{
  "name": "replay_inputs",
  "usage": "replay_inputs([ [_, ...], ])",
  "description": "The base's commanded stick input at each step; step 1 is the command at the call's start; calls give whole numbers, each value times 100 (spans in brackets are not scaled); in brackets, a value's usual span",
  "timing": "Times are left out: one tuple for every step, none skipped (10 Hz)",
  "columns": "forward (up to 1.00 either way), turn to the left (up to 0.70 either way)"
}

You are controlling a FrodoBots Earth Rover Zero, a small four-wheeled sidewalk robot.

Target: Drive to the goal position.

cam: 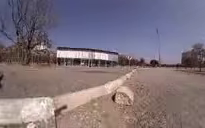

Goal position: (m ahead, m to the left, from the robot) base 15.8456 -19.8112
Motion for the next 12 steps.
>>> replay_inputs([
  [2,-57],
  [0,-70],
  [0,-70],
  [0,-70],
  [0,-70],
  [0,-70],
  [0,-70],
  [0,-70],
  [0,-70],
  [0,-70],
  [0,-70],
  [0,-70],
])
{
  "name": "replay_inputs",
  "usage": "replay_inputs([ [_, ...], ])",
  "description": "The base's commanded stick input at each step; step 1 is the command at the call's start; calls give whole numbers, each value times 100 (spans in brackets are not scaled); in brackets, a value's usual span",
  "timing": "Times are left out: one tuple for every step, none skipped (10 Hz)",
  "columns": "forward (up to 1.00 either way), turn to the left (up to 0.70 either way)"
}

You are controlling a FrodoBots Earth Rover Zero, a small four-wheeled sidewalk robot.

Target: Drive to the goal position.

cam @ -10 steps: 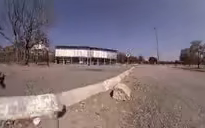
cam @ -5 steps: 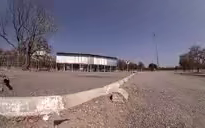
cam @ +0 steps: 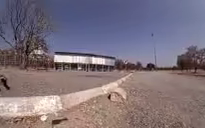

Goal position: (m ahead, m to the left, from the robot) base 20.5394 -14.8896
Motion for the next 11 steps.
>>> replay_inputs([
  [0,-70],
  [4,-70],
  [6,-16],
  [27,-54],
  [57,-48],
  [70,-35],
  [70,-35],
  [70,-35],
  [70,-35],
  [70,-35],
  [70,-35],
])
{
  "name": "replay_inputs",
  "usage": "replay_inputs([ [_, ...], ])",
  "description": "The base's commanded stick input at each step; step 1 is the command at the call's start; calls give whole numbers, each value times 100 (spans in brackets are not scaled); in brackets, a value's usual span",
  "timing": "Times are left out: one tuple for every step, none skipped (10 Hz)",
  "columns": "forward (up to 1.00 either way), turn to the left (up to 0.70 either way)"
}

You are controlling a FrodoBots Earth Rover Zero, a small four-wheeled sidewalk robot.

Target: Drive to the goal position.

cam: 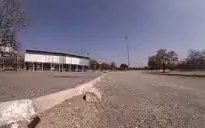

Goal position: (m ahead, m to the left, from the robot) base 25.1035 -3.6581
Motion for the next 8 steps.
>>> replay_inputs([
  [70,-35],
  [72,-35],
  [79,-34],
  [85,-34],
  [85,-34],
  [85,-34],
  [99,-40],
  [100,-9],
])
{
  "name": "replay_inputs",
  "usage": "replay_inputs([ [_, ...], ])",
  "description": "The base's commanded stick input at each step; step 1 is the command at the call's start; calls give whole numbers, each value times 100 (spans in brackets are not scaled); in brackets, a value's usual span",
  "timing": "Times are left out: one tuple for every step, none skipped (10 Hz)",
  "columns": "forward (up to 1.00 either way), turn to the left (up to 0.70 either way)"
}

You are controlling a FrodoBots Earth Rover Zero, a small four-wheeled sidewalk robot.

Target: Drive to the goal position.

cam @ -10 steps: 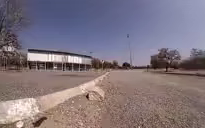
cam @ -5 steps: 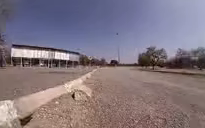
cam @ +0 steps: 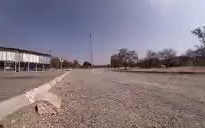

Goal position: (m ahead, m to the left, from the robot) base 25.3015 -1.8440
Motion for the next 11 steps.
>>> replay_inputs([
  [100,0],
  [100,0],
  [100,0],
  [100,1],
  [100,4],
  [100,35],
  [100,40],
  [100,40],
  [100,40],
  [100,40],
  [100,40],
])
